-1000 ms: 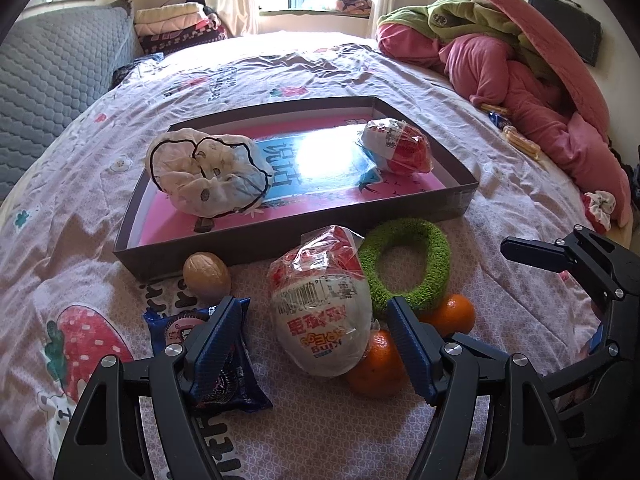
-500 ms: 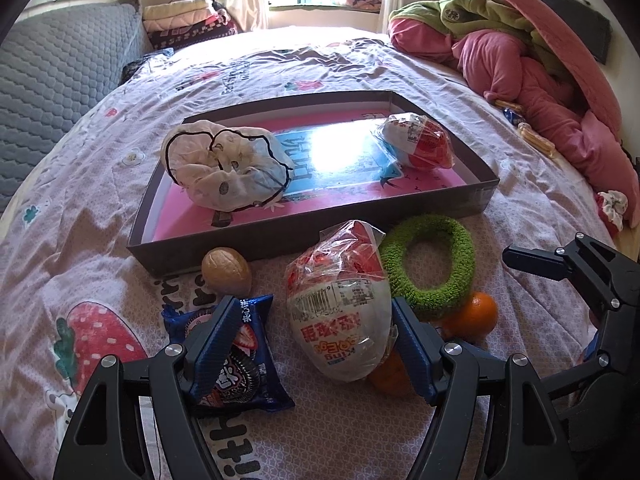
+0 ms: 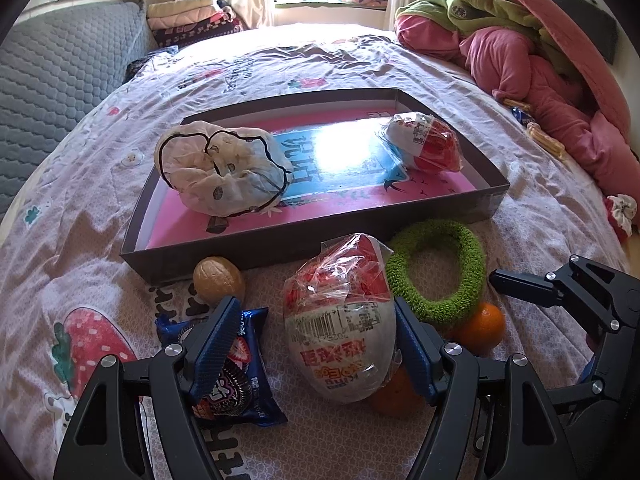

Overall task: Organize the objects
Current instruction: 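Move left tool to the white wrapped package while right tool approaches an orange, then close left tool on the white wrapped package while right tool grasps the orange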

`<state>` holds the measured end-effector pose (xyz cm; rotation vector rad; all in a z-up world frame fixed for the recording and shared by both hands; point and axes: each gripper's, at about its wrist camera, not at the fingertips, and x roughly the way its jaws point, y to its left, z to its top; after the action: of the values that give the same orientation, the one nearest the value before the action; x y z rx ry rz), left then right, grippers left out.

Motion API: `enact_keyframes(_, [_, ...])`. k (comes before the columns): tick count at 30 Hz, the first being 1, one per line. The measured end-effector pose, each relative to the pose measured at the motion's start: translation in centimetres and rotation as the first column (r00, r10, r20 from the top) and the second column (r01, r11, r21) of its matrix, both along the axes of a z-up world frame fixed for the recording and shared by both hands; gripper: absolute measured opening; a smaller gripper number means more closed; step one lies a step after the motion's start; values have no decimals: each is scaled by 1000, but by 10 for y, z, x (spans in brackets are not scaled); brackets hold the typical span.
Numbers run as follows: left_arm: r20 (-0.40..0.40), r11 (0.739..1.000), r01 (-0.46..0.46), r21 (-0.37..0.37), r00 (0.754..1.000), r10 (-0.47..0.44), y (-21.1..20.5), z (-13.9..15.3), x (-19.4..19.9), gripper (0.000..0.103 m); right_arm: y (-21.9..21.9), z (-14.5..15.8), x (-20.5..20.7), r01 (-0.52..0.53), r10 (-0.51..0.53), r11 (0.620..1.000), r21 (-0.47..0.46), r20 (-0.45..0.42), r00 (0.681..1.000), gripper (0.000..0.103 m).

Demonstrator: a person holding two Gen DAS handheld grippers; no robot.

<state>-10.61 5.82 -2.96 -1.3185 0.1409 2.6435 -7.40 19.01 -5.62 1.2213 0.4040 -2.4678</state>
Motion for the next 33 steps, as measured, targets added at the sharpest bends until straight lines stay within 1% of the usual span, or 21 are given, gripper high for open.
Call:
enact_keyframes(4, [5, 1000, 6, -9, 1000, -6, 5, -2, -1, 76, -1, -1, 0, -7, 7, 1000, 6, 3, 1000, 56])
enact_keyframes(12, [16, 1000, 13, -20, 1000, -13, 12, -5, -2, 76, 1, 1, 4, -35, 35, 999, -16, 13, 999, 36])
enact_keyframes(16, [19, 1000, 17, -19, 1000, -17, 15, -6, -2, 76, -1, 1, 6, -50, 50, 999, 5, 8, 999, 36])
enact_keyframes(19, [21, 1000, 20, -9, 1000, -20, 16, -6, -2, 75, 1, 2, 7, -53, 53, 999, -2, 10, 999, 36])
enact_keyframes(20, [31, 1000, 27, 9, 999, -27, 16, -7, -3, 67, 2, 2, 7, -52, 52, 999, -8, 12, 999, 35])
enact_keyframes(21, [51, 999, 29, 25, 998, -30, 16, -8, -4, 62, 3, 3, 7, -53, 53, 999, -15, 15, 998, 35])
enact_keyframes(22, [68, 999, 32, 42, 997, -35, 16, -11, -5, 60, 4, 3, 7, -52, 52, 998, -18, 17, 998, 35])
enact_keyframes(24, [67, 999, 34, 42, 997, -37, 17, -11, -5, 58, 8, 5, 7, -44, 45, 999, -30, 19, 999, 35])
enact_keyframes(26, [66, 998, 40, 49, 997, -43, 18, -10, -4, 51, 12, 6, 6, -33, 33, 999, -39, 20, 999, 35])
enact_keyframes(33, [68, 996, 47, 81, 996, -52, 18, -7, -4, 51, 25, 14, 4, 5, -5, 998, -59, 1, 1000, 35])
